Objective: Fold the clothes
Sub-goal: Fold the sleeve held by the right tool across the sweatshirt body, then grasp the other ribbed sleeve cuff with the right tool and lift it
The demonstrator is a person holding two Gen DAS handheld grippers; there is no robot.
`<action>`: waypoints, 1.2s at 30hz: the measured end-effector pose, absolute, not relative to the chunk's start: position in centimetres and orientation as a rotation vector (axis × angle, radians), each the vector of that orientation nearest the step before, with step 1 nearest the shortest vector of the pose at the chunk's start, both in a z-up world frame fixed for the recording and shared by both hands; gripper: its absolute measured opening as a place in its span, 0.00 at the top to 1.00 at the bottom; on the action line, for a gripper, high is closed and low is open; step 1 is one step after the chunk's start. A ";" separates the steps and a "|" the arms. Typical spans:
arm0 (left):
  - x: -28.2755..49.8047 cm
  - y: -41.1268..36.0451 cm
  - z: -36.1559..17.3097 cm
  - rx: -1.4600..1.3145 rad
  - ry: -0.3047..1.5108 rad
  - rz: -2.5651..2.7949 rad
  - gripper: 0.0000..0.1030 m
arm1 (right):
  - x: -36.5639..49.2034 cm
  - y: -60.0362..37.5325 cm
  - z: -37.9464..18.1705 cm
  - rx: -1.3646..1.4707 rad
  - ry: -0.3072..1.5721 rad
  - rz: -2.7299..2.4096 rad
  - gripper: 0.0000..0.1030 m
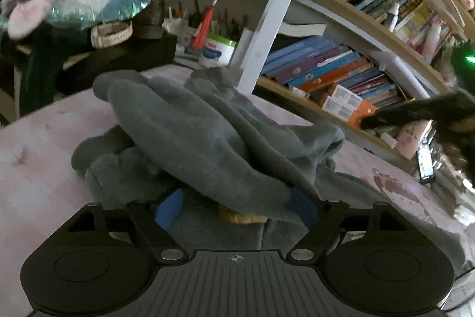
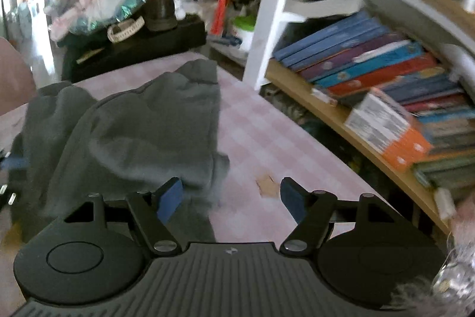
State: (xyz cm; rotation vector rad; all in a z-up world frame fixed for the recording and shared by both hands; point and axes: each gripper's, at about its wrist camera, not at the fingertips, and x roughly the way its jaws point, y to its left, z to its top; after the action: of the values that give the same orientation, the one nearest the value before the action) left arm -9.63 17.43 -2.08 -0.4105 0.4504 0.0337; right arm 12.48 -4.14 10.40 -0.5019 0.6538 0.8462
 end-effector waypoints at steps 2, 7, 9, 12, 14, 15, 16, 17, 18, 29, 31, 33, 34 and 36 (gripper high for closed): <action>-9.6 17.6 -2.2 -0.425 0.451 0.025 0.16 | 14.1 -1.6 9.8 -0.495 0.693 0.851 0.29; -9.6 17.4 -2.2 -0.420 0.454 0.024 0.16 | 18.2 4.3 8.6 -0.425 0.795 0.902 0.31; -9.6 17.6 -2.2 -0.432 0.451 0.020 0.16 | 19.8 6.4 8.3 -0.357 0.831 0.924 0.31; -9.6 17.6 -2.2 -0.437 0.451 0.018 0.15 | 22.0 9.5 7.6 -0.299 0.856 0.919 0.32; -9.5 17.6 -2.2 -0.433 0.455 0.019 0.15 | 23.3 11.5 6.8 -0.295 0.862 0.894 0.32; -9.5 17.6 -2.2 -0.432 0.456 0.020 0.15 | 23.8 12.3 6.4 -0.303 0.863 0.882 0.32; -9.5 17.5 -2.2 -0.432 0.456 0.020 0.15 | 24.2 12.9 5.9 -0.313 0.863 0.872 0.32; -9.5 17.6 -2.2 -0.434 0.455 0.019 0.15 | 24.6 13.6 5.5 -0.322 0.864 0.863 0.33; -9.6 17.6 -2.3 -0.436 0.454 0.019 0.15 | 25.0 14.2 5.0 -0.331 0.865 0.854 0.33; -9.4 17.7 -2.3 -0.440 0.458 0.021 0.15 | 27.0 16.5 2.1 -0.352 0.850 0.829 0.37; -9.4 17.6 -2.3 -0.438 0.459 0.022 0.15 | 27.0 16.3 2.2 -0.346 0.842 0.819 0.55; -9.4 17.7 -2.3 -0.438 0.459 0.022 0.15 | 26.9 16.0 2.5 -0.331 0.853 0.814 0.75; -9.4 17.7 -2.3 -0.440 0.459 0.021 0.15 | 26.9 15.8 2.6 -0.324 0.860 0.812 0.81; -9.4 17.8 -2.4 -0.441 0.459 0.021 0.15 | 26.3 15.1 3.2 -0.308 0.864 0.805 0.86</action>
State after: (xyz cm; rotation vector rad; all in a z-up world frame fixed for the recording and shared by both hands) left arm -9.38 17.76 -2.36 -0.4415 0.4593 0.0210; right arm 26.29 15.15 3.18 -0.3084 0.8638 0.8053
